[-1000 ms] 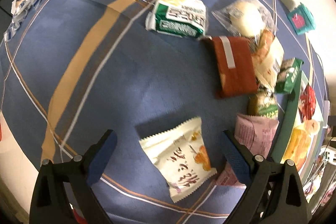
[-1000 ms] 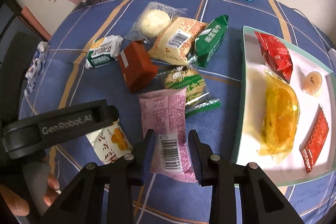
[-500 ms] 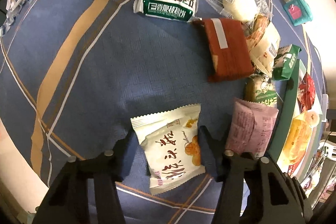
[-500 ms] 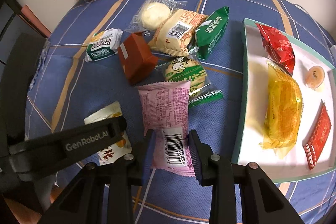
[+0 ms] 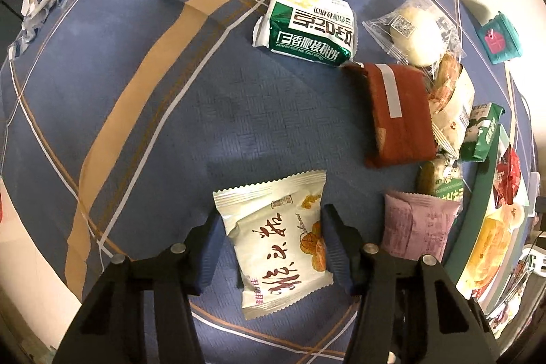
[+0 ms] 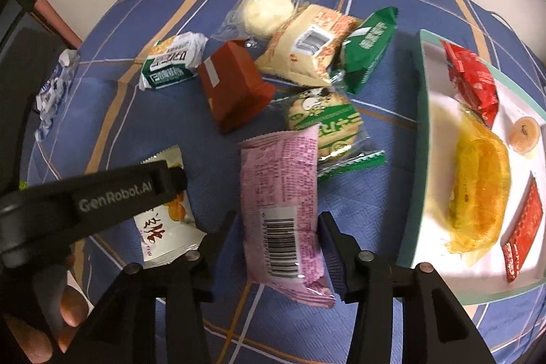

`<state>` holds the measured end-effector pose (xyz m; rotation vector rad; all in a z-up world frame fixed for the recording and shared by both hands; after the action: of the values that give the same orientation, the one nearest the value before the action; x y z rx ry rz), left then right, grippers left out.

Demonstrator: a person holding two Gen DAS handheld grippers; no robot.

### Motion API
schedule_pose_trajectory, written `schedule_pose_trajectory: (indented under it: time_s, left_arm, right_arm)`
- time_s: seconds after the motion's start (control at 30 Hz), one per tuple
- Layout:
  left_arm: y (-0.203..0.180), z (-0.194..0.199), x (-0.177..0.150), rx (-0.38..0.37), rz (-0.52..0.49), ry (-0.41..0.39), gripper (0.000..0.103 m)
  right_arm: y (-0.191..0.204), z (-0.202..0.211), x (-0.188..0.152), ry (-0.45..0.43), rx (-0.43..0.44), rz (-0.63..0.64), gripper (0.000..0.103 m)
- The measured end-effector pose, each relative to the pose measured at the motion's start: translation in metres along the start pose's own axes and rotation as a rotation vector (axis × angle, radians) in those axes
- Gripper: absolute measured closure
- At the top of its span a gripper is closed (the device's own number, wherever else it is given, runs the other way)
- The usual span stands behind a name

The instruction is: Organize snacks

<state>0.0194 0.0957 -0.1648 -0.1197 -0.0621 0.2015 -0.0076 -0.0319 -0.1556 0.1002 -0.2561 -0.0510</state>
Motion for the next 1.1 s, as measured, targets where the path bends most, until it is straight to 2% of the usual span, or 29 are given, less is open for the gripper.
schedule_pose_trajectory:
  time_s: [0.27,0.5,0.57,0.67,0.87,1.1]
  left_arm:
    - [-0.017,-0.018,0.019,0.041,-0.036,0.002,0.044]
    - [-0.035,-0.024,0.024,0.083,-0.08,-0.006,0.043]
    - [-0.04,-0.02,0.015,0.086,-0.087,-0.018,0.042]
    - [-0.04,-0.019,0.017,0.072,-0.072,-0.02,0.044]
    - [-0.032,-0.01,0.023,-0.003,-0.025,-0.031,0.046]
    - [-0.035,0.025,0.033,-0.055,-0.003,-0.119,0.046]
  right_arm:
    - [0.008,-0.021,0.001,0.032,-0.027,0.013,0.052]
    - [0.008,-0.025,0.003,0.029,-0.031,0.029,0.052]
    - [0.006,-0.026,0.003,0.029,-0.028,0.029,0.055]
    - [0.003,-0.022,0.001,0.025,-0.018,0.011,0.062]
    - [0.001,-0.01,0.005,0.004,0.017,0.013,0.063]
    - [-0.007,0.02,0.002,-0.064,0.025,-0.001,0.063]
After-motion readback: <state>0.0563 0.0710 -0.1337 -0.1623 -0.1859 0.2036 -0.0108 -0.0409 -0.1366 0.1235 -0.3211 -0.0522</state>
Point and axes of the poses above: each gripper's, at about its wrist camera, not at the fingertips, and z roughly against the way its jaws point, y to its left, x to its top, the point moved 7 cm from there along -z, roughly the way its jaws point, and after that the axes turned 1 degree about z, right-handed, at the moved point
